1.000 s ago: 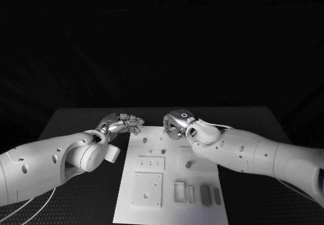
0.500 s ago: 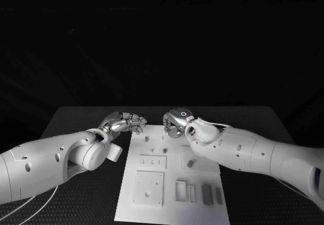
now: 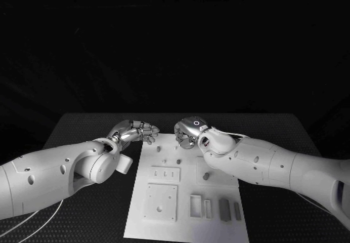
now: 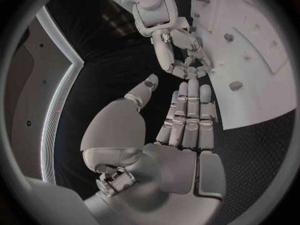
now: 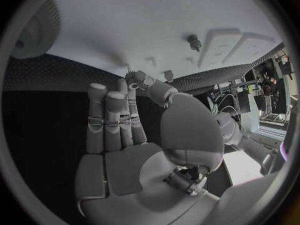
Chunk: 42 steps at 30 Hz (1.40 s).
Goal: Assemble the parts on the task board
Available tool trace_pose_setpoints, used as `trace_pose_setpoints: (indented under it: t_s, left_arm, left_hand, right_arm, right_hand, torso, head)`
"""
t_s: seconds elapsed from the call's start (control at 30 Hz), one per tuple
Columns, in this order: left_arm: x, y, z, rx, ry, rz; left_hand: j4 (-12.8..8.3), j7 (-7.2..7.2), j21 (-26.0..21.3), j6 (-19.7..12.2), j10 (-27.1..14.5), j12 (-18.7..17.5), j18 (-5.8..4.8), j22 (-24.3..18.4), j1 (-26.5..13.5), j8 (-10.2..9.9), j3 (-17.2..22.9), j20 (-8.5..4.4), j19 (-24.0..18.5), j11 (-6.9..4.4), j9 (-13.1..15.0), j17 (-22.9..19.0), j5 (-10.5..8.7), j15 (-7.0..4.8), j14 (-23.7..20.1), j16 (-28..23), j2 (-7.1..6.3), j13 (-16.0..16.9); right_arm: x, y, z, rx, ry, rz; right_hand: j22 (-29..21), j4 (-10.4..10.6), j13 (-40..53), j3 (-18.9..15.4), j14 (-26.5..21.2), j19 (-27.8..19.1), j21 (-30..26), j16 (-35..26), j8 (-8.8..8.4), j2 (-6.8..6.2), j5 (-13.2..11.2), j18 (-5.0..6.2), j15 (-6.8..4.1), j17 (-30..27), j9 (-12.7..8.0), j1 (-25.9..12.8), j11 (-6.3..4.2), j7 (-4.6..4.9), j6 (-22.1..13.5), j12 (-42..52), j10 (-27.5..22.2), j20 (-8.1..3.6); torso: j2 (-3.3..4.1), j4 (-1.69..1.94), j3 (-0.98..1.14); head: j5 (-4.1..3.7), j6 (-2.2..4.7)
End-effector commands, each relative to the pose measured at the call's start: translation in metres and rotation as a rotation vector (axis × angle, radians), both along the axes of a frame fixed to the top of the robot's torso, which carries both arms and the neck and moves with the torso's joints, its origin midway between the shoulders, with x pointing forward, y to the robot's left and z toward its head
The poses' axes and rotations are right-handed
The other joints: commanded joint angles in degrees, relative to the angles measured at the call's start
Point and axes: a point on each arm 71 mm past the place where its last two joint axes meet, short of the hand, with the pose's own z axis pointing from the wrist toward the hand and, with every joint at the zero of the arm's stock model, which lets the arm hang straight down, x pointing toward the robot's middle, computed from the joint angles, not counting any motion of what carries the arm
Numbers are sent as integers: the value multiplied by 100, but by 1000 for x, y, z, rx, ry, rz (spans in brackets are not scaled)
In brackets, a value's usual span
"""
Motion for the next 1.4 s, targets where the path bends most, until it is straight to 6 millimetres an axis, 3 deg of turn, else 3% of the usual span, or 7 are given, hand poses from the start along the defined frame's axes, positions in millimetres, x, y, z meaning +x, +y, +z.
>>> trace_pose_setpoints:
  t_s: [0.03, 1.4]
  left_arm:
    - [0, -3, 2, -5, -10, -17]
    - [0, -2, 3, -7, -8, -17]
  left_hand:
    - [3, 7, 21, -36, -13, -26, 118, 111, -58, -38, 31, -7, -43, 4, 7, 8, -29, 16, 25, -39, 12, 8]
    - [-3, 10, 28, -41, -17, -32, 117, 110, -71, -41, 41, -5, -50, 3, 12, 23, -29, 17, 24, -48, 6, 11]
  right_arm:
    - [0, 2, -1, -21, 4, 9]
    - [-1, 3, -10, -70, 54, 5]
  right_hand:
    - [124, 9, 66, 36, -108, -1, 19, 33, 20, 53, 39, 271, -133, 6, 9, 21, -40, -4, 55, -2, 165, -46]
    - [114, -2, 156, 63, -144, -86, 50, 17, -46, 6, 42, 271, -102, -29, 34, -11, -8, 24, -7, -68, 81, -25]
  torso:
    - [5, 0, -5]
    - [17, -4, 0]
  head:
    - [1, -11]
    - [-14, -55]
